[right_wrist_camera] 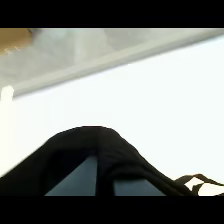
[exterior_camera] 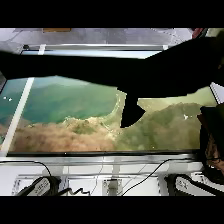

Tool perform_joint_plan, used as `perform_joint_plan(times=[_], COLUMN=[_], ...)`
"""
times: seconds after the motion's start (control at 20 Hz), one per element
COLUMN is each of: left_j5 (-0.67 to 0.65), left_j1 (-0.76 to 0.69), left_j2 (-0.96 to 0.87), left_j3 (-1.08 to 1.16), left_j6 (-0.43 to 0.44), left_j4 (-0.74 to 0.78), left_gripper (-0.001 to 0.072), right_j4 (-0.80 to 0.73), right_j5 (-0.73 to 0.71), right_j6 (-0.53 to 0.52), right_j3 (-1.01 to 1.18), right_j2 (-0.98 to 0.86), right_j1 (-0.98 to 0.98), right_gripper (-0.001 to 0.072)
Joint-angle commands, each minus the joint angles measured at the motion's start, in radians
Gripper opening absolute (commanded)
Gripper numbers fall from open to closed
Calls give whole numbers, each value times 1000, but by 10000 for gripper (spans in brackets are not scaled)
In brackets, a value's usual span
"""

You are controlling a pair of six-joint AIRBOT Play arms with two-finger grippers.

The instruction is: Fold the clothes and pants, and hang the long-sleeved shirts on hangers.

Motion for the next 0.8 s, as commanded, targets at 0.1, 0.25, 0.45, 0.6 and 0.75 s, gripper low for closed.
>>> perform_joint_plan(times=[0.1,0.25,0.45,0.6,0.75], left_j5=[-247,-365,-493,-505,-545], left_j1=[113,110,110,98,96], left_j2=[-19,-28,-64,-112,-163], left_j3=[10,6,-112,-256,-325], left_j6=[0,0,1,58,110], left_j4=[42,257,402,401,416], left_gripper=[8,8,8,8,8], right_j4=[-31,-49,-171,-236,-244], right_j5=[203,256,405,495,502], right_j6=[-14,-40,-58,-59,-67], right_j3=[16,15,9,-74,-262], right_j2=[5,6,6,6,31], right_j1=[-63,-63,-63,-63,-63], right_gripper=[17,17,17,17,15])
